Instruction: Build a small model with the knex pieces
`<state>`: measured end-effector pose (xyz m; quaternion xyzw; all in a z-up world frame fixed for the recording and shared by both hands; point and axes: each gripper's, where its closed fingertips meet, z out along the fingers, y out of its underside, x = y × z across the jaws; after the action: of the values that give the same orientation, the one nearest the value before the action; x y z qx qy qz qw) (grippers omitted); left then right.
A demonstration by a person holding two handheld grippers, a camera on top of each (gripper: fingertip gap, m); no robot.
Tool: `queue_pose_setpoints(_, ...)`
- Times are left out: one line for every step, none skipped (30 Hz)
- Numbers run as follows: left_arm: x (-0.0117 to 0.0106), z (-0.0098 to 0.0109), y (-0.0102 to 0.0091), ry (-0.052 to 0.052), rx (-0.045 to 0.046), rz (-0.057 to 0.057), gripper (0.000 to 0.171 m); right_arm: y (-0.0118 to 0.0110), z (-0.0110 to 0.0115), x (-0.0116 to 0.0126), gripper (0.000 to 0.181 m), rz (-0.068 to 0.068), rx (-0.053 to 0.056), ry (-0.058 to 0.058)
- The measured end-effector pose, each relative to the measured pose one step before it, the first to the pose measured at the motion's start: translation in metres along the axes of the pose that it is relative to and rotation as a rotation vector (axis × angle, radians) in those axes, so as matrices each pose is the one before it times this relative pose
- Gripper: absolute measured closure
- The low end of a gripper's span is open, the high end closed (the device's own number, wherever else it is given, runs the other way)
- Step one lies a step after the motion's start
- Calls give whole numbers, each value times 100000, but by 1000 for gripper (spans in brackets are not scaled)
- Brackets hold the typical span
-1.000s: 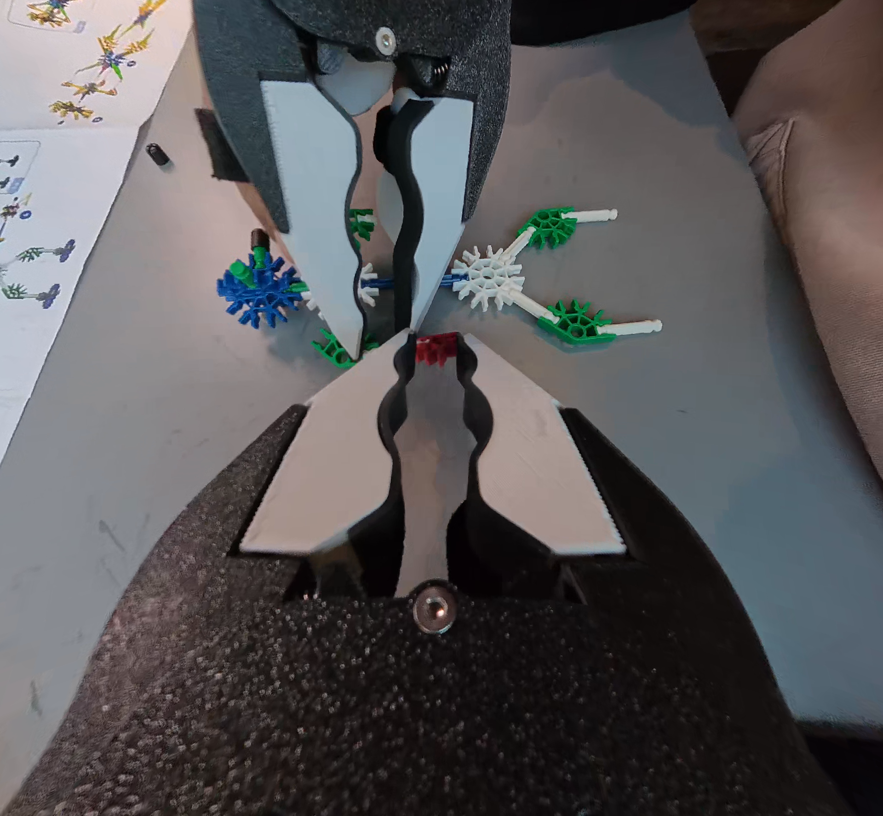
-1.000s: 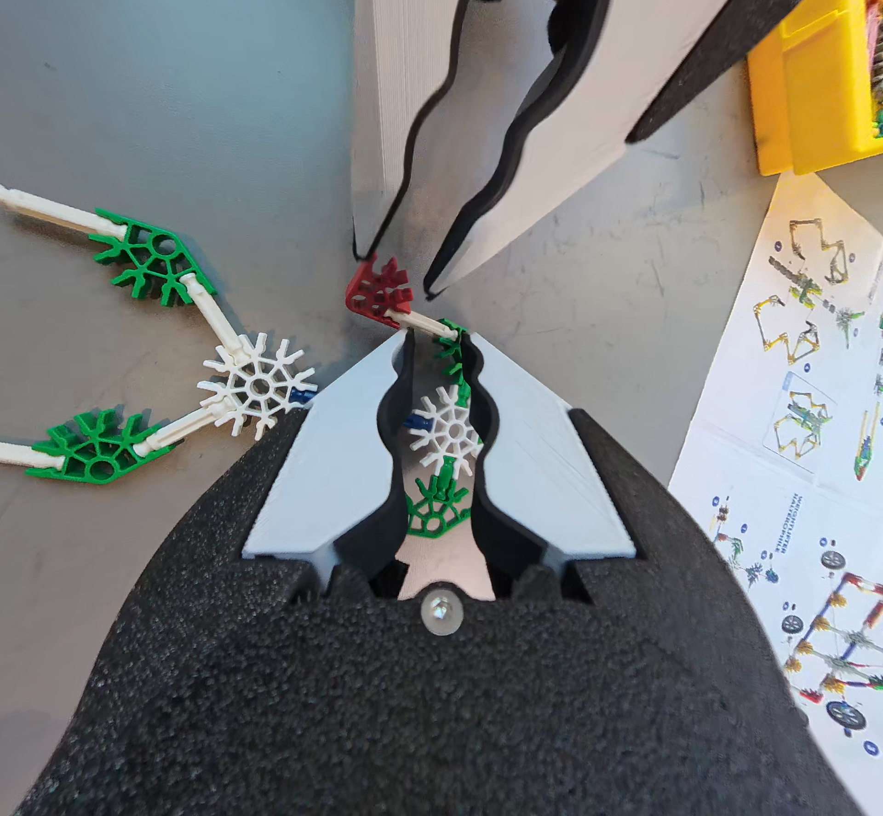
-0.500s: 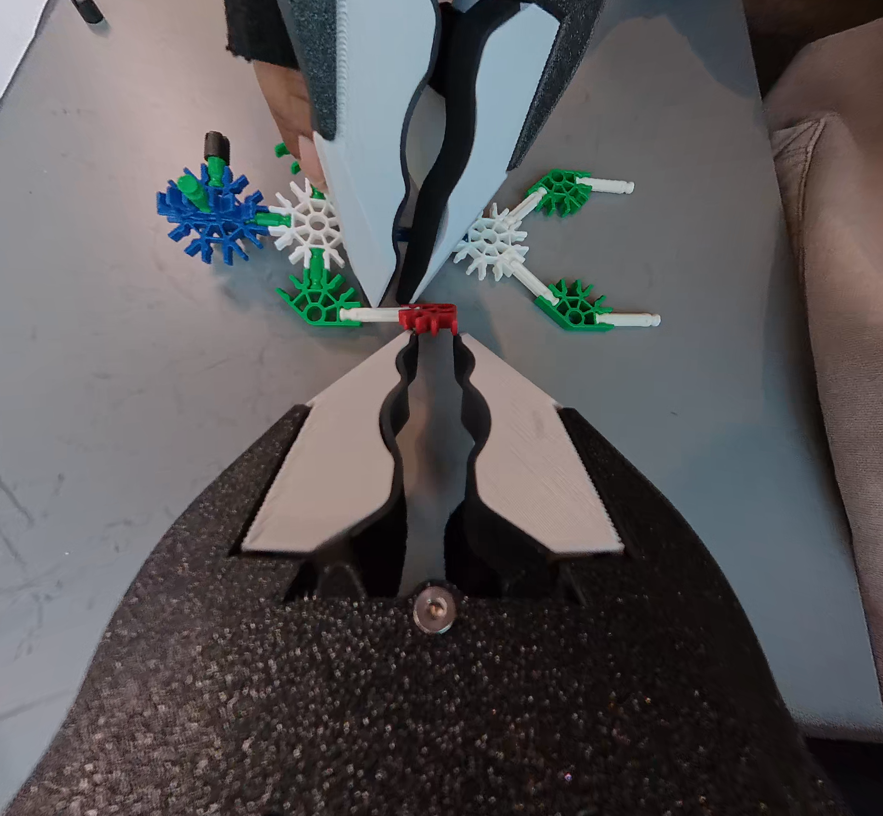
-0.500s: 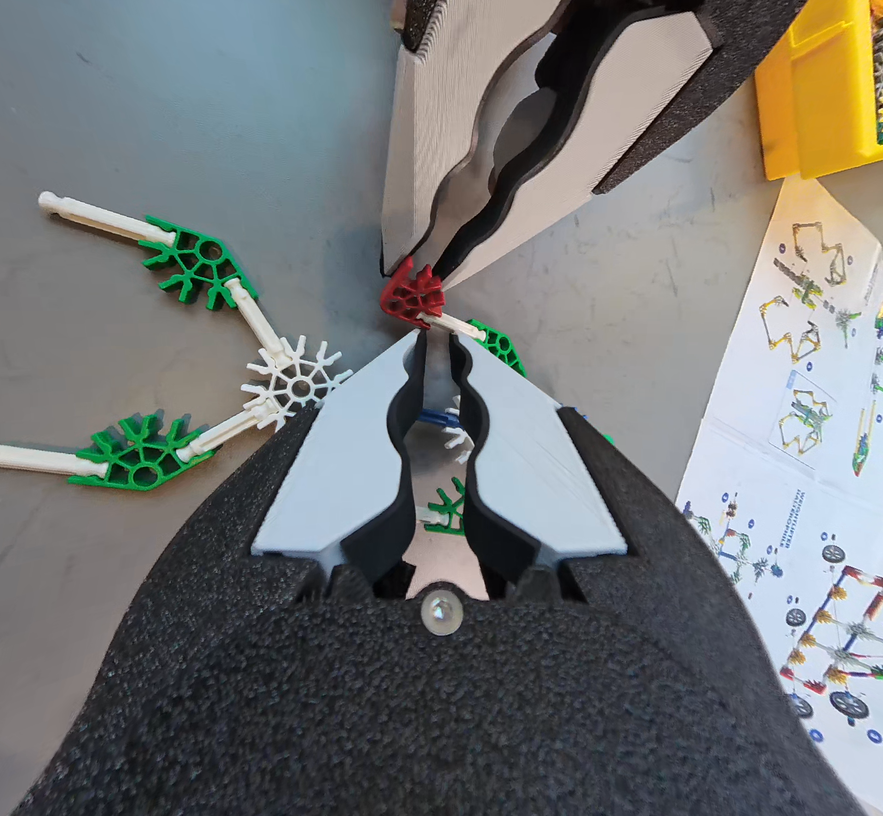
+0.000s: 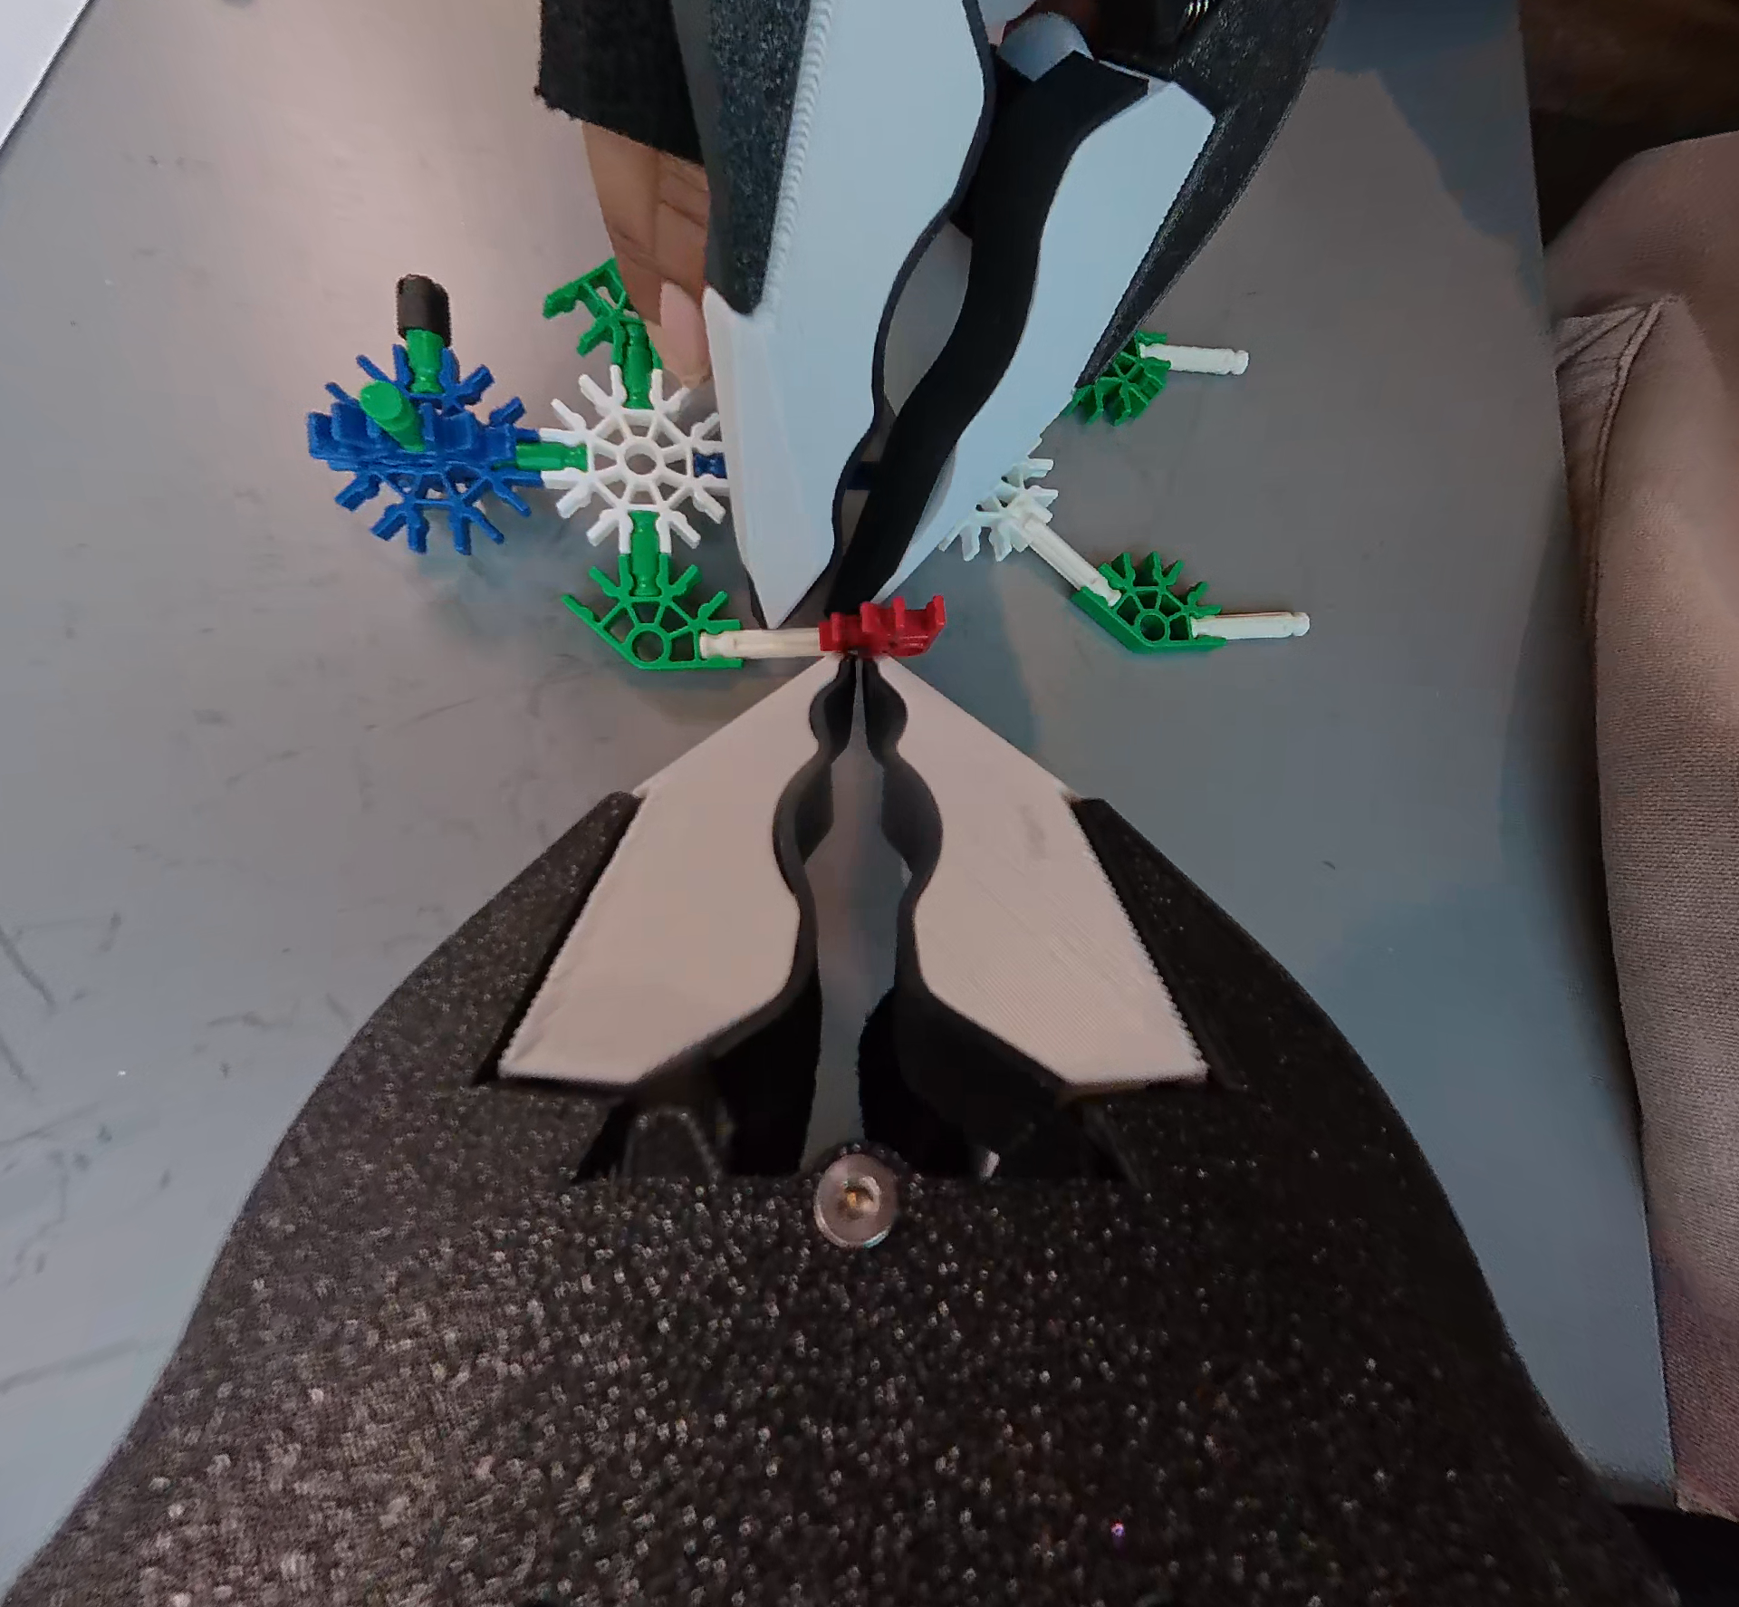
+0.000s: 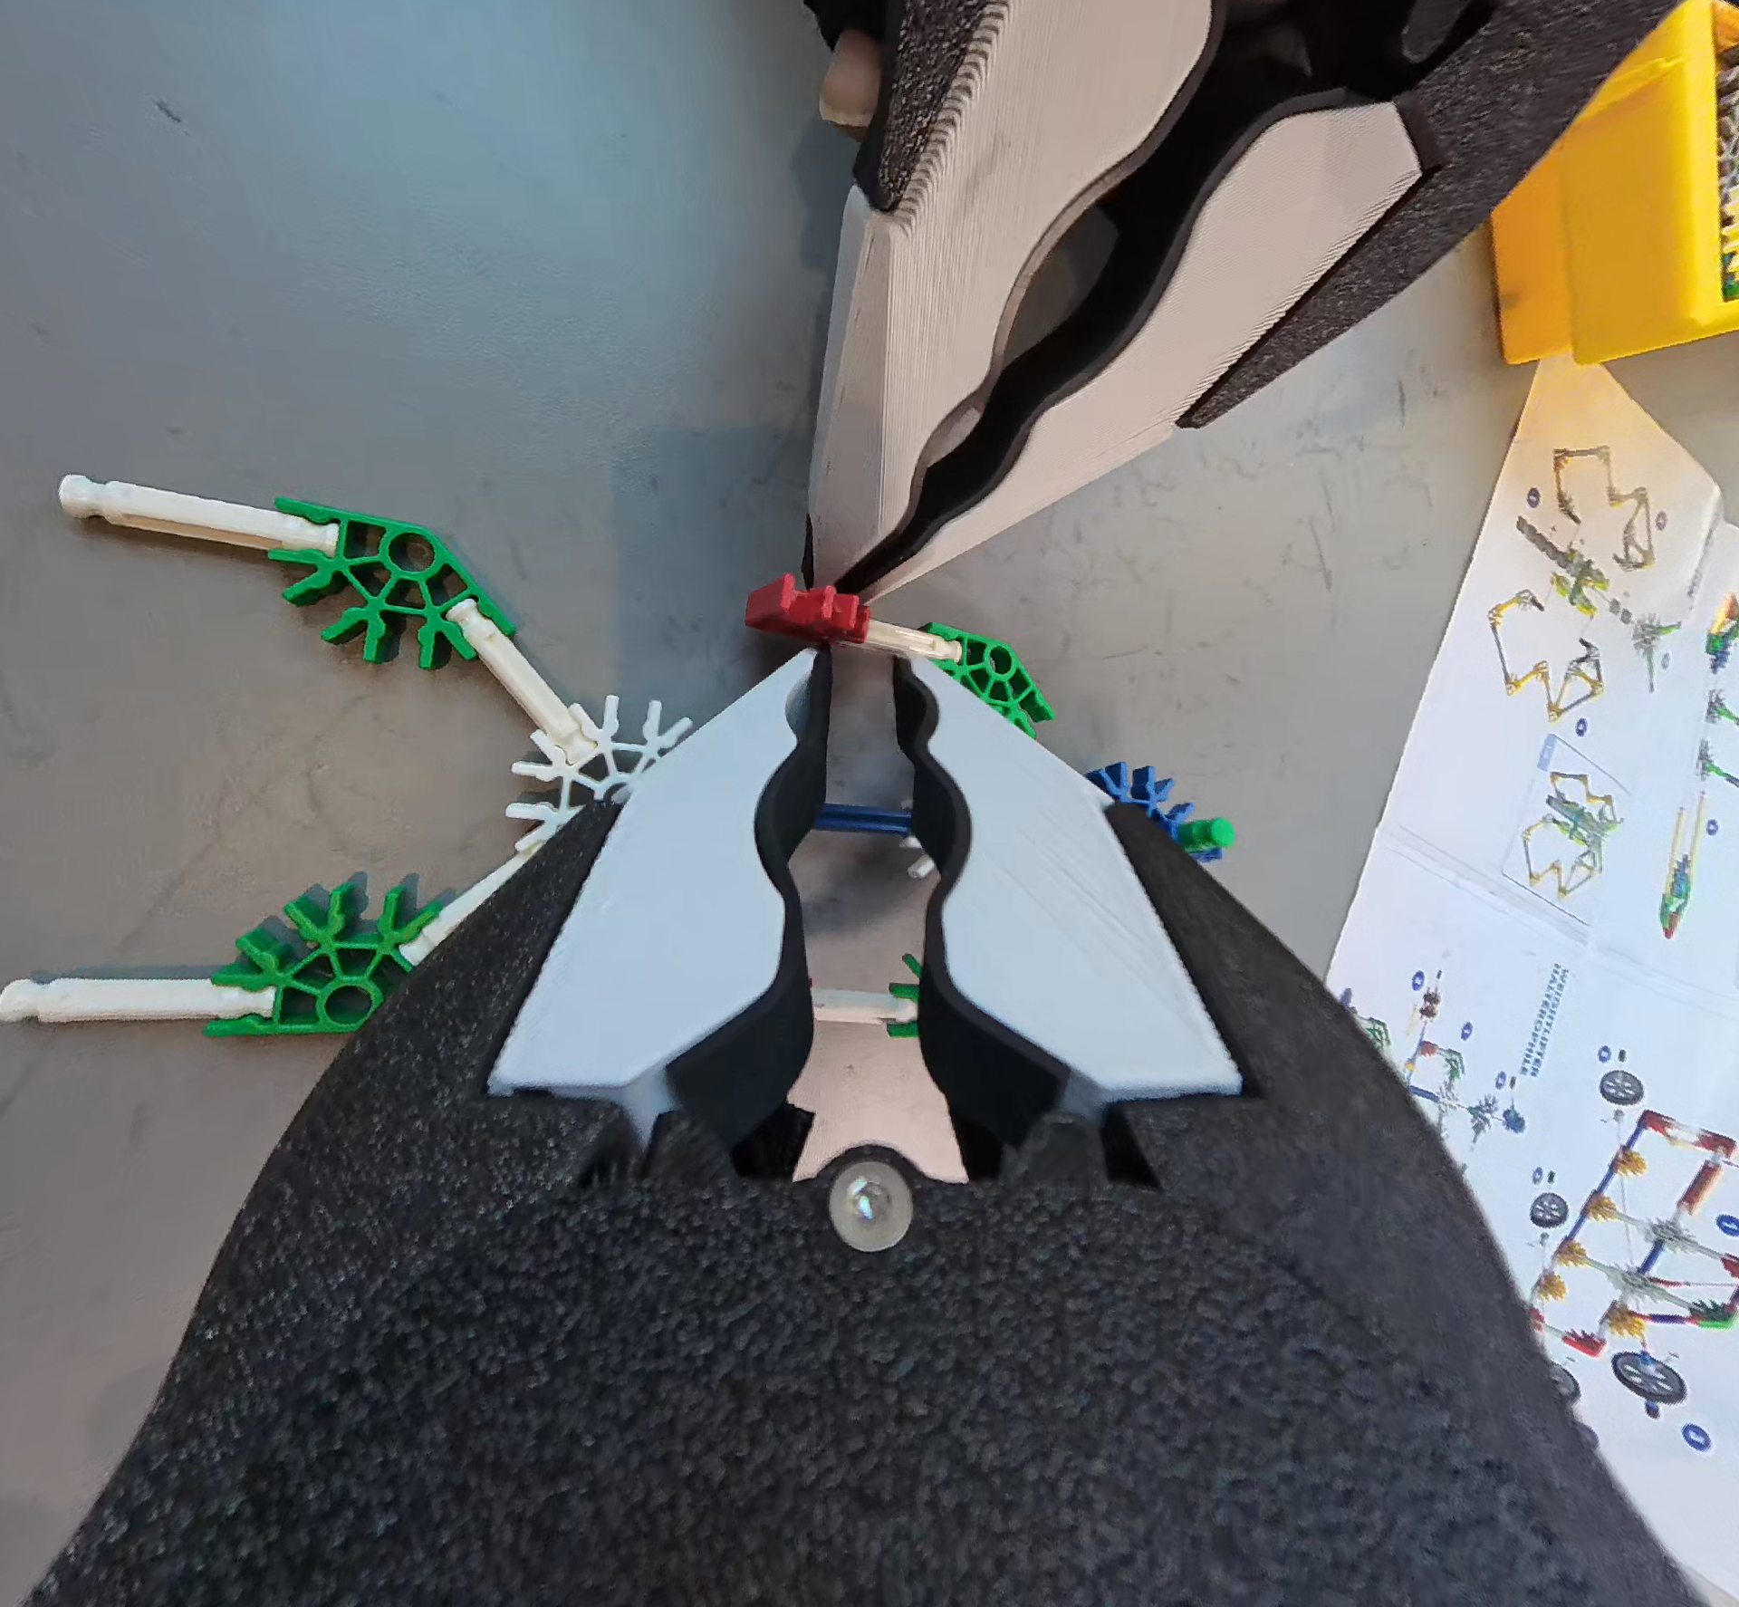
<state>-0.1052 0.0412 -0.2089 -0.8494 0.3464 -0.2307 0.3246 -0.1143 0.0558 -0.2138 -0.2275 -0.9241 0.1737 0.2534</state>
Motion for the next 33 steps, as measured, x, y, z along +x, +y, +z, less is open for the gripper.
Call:
queue_pose_setpoints(-14, -86, 62, 100, 362, -85, 170, 24, -160, 201, 168, 666, 61, 651)
queue_pose_setpoints(-1, -118, 90, 77, 447, -76, 168, -22, -312, 246, 167, 1213, 497, 698)
queue_pose_setpoints(-55, -154, 64, -272, 600, -297, 167, -103, -456, 297, 166, 1976, 1462, 762)
queue_pose_setpoints(-195, -174, 31, -905, 872, -530, 166, -147, -619, 442, 165, 2511, 2194, 1546)
queue_pose_setpoints(-276, -168, -9, -1262, 950, -820, 164, -83, -715, 589, 164, 2841, 2301, 2453)
queue_pose_setpoints(-312, -146, -45, -1309, 979, -1175, 160, 94, -798, 692, 163, 3123, 1792, 3113)
queue_pose_setpoints(-304, -92, -62, -1223, 1010, -1451, 157, 207, -839, 690, 161, 3388, 1630, 3173)
queue_pose_setpoints(-305, -38, -62, -1170, 867, -1434, 154, 266, -864, 586, 160, 3931, 1934, 2594)
queue_pose_setpoints(-284, 13, -35, -1202, 596, -1073, 153, 320, -886, 401, 159, 4598, 2217, 1429)
queue_pose_setpoints(-245, 49, -25, -1163, 440, -574, 153, 351, -890, 247, 158, 5011, 2601, 560)
queue_pose_setpoints(-148, 49, -71, -687, 509, -204, 152, 422, -873, 160, 157, 5154, 2585, 1)
queue_pose_setpoints(-74, 63, -138, -368, 793, -141, 152, 527, -823, -5, 155, 5070, 1994, -959)
queue_pose_setpoints(-45, 70, -190, -259, 860, -441, 152, 651, -678, -205, 150, 4983, 1173, -2179)
queue_pose_setpoints(-31, 81, -210, -124, 741, -802, 152, 742, -498, -282, 142, 4662, 426, -2384)
queue_pose_setpoints(-55, 77, -264, -288, 942, -898, 152, 704, -269, -101, 134, 3606, 287, -820)
queue_pose_setpoints(-111, 62, -326, -708, 1227, -846, 152, 618, -80, 26, 129, 1994, 517, 562)
queue_pose_setpoints(-177, 28, -331, -980, 1076, -860, 152, 511, 122, -174, 125, 856, 553, -229)
queue_pose_setpoints(-283, 3, -303, -1642, 927, -976, 152, 403, 290, -350, 122, 257, 375, -1069)
queue_pose_setpoints(-401, -41, -302, -2147, 1006, -1167, 152, 298, 375, -461, 121, -172, -2, -1663)
queue_pose_setpoints(-377, -61, -273, -1798, 1008, -1662, 152, 293, 395, -460, 121, -584, -1001, -1856)
queue_pose_setpoints(-378, -37, -148, -1382, 521, -2453, 151, 231, 407, -302, 121, -1146, -1192, -885)
queue_pose_setpoints(-437, 32, 45, -1512, -380, -3078, 150, 127, 382, -151, 123, -1504, -711, 3)
queue_pose_setpoints(-430, 87, 196, -1305, -1013, -2981, 148, 66, 317, -199, 124, -1422, -316, -354)
queue_pose_setpoints(-256, 149, 283, -415, -1206, -2378, 145, -28, 239, -205, 126, -1124, 167, -332)
queue_pose_setpoints(-63, 179, 339, 475, -1422, -1811, 141, -115, 121, -167, 129, -1436, 546, 116)
queue_pose_setpoints(73, 172, 325, 910, -1456, -1267, 138, -85, 28, -181, 131, -1632, 205, 153)
queue_pose_setpoints(129, 172, 239, 835, -1089, -600, 135, -51, -35, -20, 133, -1722, -145, 1243)
queue_pose_setpoints(168, 143, 152, 713, -723, 146, 134, -30, -63, 176, 137, -1969, -166, 2583)
queue_pose_setpoints(174, 104, 47, 582, -373, 726, 134, 64, -58, 43, 140, -1974, -710, 1662)
queue_pose_setpoints(131, 93, -36, 412, -172, 744, 136, 123, -22, -25, 144, -1411, -990, 959)
queue_pose_setpoints(27, 112, -62, -101, -28, 247, 139, 58, 0, -58, 148, -596, -408, 463)
queue_pose_setpoints(-22, 123, -115, -274, 347, 59, 140, -1, 27, -111, 151, 85, 44, -163)
queue_pose_setpoints(77, 92, -106, 361, 326, 203, 143, 57, 46, -59, 155, 451, -230, -149)
